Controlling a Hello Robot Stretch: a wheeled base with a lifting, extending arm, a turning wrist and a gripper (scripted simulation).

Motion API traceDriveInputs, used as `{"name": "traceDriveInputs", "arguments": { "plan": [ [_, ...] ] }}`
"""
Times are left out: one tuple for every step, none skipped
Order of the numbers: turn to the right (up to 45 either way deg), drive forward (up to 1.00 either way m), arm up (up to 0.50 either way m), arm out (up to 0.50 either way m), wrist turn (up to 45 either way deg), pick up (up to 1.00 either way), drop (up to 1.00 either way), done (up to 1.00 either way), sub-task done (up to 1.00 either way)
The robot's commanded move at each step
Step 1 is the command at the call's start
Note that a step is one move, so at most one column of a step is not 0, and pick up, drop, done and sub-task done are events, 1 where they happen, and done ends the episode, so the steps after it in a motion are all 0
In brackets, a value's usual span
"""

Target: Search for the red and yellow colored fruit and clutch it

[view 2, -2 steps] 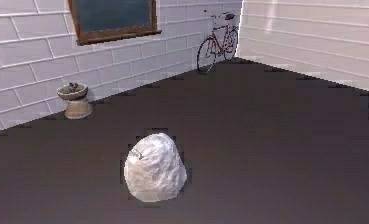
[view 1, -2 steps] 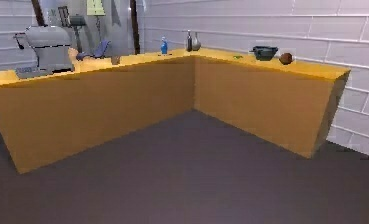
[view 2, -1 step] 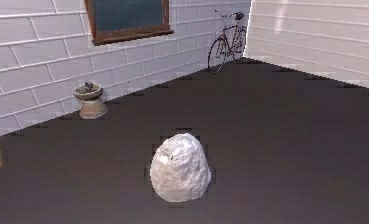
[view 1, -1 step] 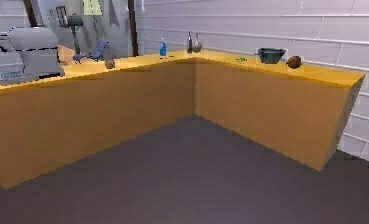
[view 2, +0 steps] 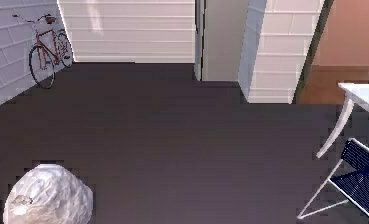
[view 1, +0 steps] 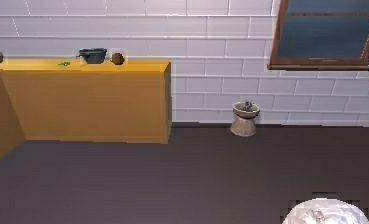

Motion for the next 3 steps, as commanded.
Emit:
{"name": "traceDriveInputs", "arguments": {
  "plan": [
    [3.0,0.0,0.0,0.0,0.0,0.0,0.0,0.0,0.0],
    [0.0,1.0,0.0,0.0,0.0,0.0,0.0,0.0,0.0],
    [3.0,0.0,0.0,0.0,0.0,0.0,0.0,0.0,0.0]
  ]
}}
